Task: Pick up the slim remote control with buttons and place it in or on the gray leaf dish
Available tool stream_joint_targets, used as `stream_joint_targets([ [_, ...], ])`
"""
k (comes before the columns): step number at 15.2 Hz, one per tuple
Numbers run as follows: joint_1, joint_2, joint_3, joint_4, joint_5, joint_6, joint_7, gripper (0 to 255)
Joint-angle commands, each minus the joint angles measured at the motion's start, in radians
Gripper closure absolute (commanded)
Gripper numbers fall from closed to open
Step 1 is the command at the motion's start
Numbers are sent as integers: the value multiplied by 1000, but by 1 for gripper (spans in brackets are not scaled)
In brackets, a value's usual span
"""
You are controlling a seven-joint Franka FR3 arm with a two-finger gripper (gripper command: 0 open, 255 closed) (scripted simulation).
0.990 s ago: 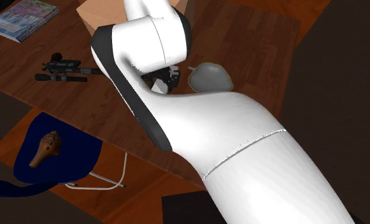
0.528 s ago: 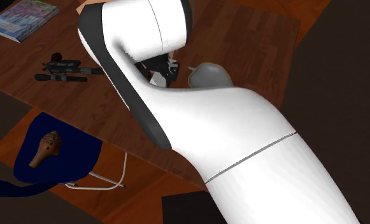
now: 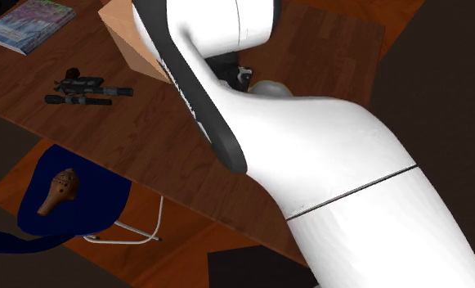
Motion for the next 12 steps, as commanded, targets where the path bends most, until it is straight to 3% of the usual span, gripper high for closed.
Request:
stream_joint_targets([
  [1, -28, -1, -16, 1, 4, -1, -45, 255],
  [9, -141, 65, -83, 106, 9, -42, -226, 255],
  [12, -143, 47, -84, 39, 12, 7, -228, 255],
])
